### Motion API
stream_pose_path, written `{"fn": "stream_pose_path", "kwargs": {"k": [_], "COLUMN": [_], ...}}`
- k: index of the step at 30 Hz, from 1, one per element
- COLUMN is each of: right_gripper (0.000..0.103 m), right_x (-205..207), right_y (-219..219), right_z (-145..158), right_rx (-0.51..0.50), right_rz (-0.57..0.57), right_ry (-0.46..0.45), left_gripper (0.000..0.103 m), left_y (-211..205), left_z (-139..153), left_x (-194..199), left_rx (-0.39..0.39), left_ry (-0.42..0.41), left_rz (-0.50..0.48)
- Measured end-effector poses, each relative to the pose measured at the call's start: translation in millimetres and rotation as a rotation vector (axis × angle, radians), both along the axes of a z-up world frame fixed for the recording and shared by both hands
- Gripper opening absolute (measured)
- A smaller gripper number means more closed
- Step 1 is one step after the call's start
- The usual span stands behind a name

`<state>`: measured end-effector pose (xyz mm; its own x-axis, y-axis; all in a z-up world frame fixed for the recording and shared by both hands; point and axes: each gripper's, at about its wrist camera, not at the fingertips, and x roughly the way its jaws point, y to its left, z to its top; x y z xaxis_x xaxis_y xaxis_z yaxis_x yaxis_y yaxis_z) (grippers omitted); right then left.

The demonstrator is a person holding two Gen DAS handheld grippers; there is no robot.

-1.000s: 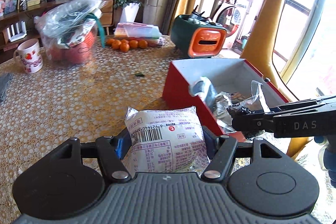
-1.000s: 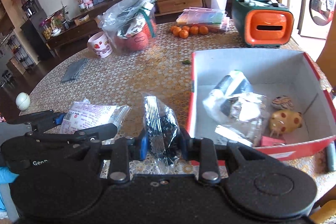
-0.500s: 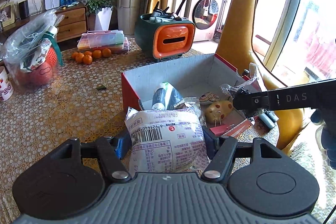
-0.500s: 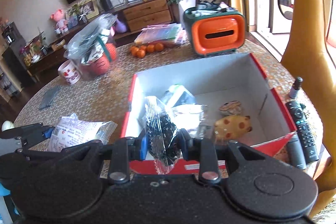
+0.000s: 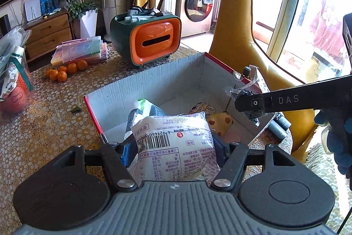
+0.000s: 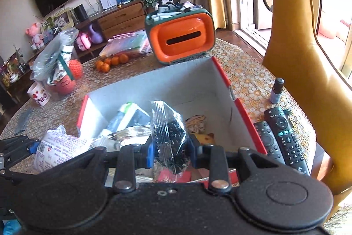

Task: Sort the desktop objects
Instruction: 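Lower both bags into the box and open both grippers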

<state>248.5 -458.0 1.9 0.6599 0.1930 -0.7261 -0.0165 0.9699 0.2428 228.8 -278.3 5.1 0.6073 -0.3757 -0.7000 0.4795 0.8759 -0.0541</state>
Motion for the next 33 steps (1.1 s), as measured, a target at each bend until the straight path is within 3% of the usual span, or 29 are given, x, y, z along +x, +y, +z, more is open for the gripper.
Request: {"fn": "stream_pose_path", "kwargs": {"k": [15, 33], "right_gripper": [0.030, 0.035], "right_x": [24.3, 32.8], "right_y": [-13.8, -6.8], "right_z": [-35.7, -53.5], "right_rx": [-0.054, -0.076], "right_rz": [-0.016, 0.015], "right_ry": [0.075, 0.098], "left_gripper": [0.067, 0.067], "left_y": [-35.8, -30.6], "left_z": [-27.3, -48.6], "left_x": [31.2, 38.4], "left_rx": [0.067, 0.065], "left_ry": [0.022, 0.079], "left_rz": [-0.052, -0.046]}}
